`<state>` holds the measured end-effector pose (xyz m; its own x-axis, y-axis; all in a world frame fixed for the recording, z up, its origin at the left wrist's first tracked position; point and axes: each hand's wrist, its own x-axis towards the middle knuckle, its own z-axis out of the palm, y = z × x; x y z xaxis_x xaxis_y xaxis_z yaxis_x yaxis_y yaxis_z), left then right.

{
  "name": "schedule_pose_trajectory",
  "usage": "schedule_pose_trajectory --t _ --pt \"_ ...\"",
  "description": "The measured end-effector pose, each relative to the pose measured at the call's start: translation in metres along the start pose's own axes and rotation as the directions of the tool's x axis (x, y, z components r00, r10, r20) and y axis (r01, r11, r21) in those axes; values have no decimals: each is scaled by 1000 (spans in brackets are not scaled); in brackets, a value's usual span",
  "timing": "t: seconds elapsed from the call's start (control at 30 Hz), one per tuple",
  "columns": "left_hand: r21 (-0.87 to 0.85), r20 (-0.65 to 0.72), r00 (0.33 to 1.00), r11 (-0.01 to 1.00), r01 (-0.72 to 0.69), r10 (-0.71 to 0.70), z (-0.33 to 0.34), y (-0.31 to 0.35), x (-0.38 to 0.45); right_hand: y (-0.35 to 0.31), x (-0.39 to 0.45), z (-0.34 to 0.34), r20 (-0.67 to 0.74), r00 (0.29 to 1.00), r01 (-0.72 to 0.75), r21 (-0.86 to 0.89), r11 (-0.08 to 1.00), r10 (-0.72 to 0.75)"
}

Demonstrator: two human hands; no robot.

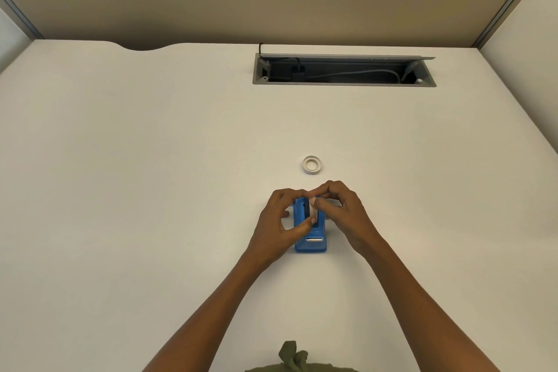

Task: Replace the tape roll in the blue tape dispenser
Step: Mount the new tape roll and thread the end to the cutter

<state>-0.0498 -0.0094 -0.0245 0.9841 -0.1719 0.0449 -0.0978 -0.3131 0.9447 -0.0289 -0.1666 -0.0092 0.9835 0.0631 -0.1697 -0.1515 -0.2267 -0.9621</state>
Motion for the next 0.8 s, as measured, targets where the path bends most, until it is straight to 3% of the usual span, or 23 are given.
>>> schedule_pose_trajectory --t 0.27,0.43,0.57,0.8 --pt "-1 9 1000 1000 19 -19 1 -3 0 -2 4 2 -19 997 -68 47 997 69" --pt "-9 5 1000 1000 21 -21 0 1 1 2 -10 -7 22 999 27 99 995 -29" --pt "-9 10 1000 1000 25 -25 0 0 2 8 -16 -11 43 991 122 39 992 -124" --pt "-8 5 999 999 36 -36 1 3 2 10 -17 -10 24 988 150 6 989 -151"
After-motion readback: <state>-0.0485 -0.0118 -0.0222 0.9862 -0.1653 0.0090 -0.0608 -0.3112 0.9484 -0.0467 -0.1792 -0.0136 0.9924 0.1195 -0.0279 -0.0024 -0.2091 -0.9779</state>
